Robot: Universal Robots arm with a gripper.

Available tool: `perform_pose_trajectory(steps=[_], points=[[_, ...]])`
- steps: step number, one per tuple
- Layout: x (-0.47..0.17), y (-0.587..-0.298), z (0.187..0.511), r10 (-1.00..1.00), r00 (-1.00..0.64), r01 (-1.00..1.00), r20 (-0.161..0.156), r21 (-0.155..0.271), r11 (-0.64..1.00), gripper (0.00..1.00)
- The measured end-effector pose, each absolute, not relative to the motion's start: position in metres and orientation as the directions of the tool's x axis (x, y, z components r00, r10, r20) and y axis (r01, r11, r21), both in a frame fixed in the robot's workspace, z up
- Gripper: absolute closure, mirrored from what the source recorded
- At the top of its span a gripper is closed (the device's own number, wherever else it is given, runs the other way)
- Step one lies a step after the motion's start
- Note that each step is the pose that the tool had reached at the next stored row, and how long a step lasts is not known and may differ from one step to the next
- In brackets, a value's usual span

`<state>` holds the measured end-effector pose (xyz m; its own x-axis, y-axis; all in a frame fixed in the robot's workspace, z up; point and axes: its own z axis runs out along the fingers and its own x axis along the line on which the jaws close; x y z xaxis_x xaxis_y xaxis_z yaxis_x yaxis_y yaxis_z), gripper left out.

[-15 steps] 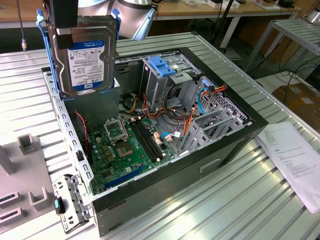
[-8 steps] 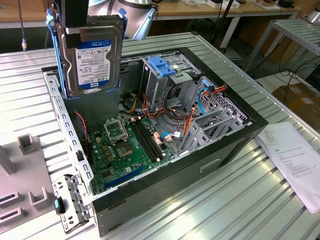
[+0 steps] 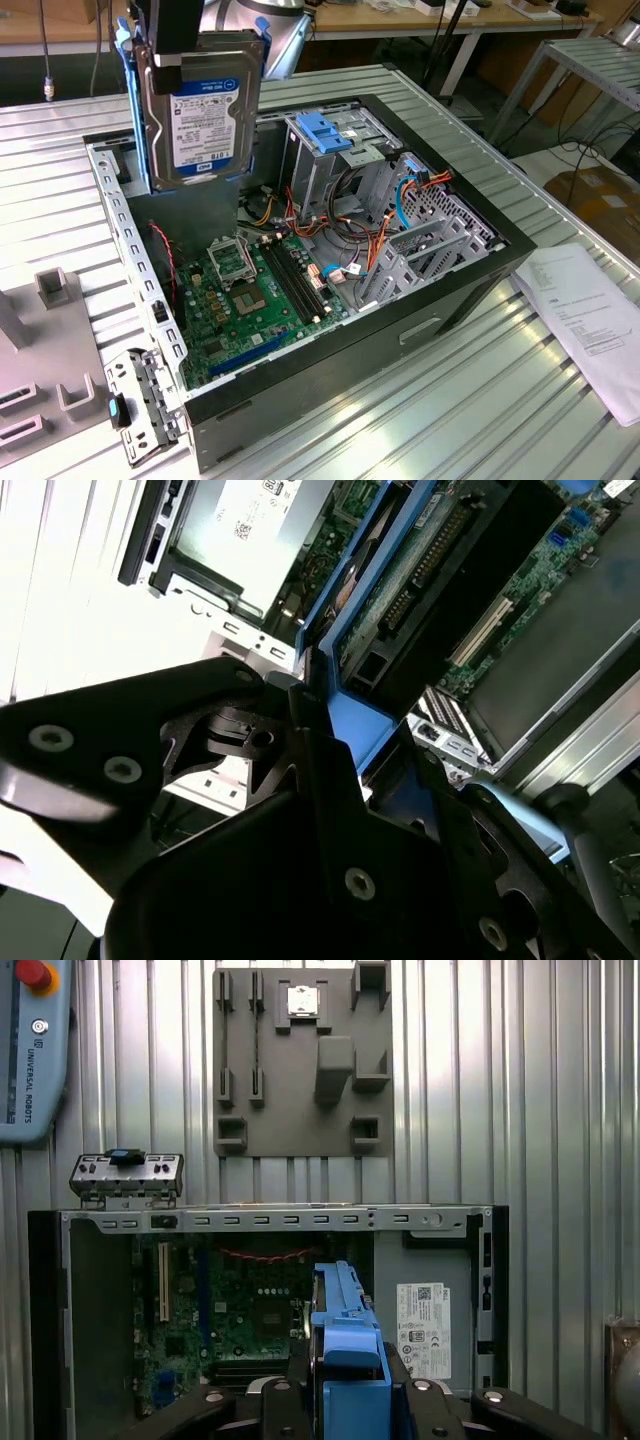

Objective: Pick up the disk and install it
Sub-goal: 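Pick up the disk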

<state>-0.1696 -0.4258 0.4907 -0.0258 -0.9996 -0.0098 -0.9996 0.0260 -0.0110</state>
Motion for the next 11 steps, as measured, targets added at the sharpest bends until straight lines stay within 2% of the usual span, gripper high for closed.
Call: perform_pose_trajectory(steps=[11], points=[[-0.135,-0.426,0.49,-1.0,-0.029,-1.0,-0.01,-0.011,0.029,0.63]])
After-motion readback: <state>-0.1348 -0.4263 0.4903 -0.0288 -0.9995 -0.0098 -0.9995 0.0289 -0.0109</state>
